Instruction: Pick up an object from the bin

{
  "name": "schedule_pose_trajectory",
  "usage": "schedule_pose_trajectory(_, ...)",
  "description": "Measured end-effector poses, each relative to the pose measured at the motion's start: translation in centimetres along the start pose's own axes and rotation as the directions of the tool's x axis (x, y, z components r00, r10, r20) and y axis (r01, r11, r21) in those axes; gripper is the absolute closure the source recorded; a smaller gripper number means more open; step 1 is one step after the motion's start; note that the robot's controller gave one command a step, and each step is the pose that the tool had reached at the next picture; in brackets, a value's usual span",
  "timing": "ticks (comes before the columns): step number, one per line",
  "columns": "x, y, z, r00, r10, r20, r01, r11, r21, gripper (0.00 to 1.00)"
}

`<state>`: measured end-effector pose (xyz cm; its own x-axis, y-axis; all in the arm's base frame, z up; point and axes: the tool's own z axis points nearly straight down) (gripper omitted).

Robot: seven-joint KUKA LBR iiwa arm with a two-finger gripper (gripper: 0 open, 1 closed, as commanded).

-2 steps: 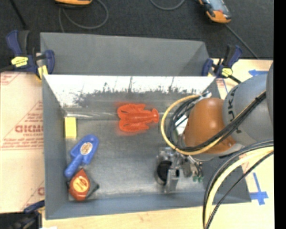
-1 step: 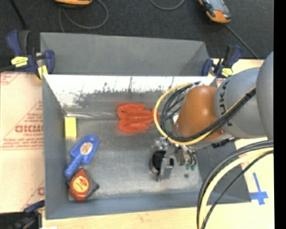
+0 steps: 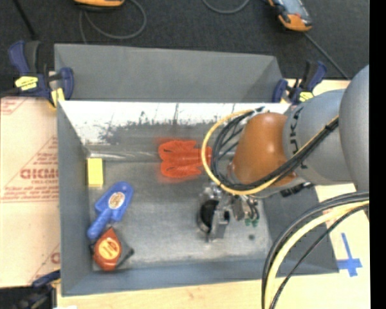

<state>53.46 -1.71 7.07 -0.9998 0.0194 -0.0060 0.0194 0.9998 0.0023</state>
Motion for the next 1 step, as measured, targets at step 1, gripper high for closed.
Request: schedule_pose_trajectory(1, -1.65, 0.75, 0.07, 1.000, 0.000, -0.007, 0.000, 1.000, 0.000, 1.00)
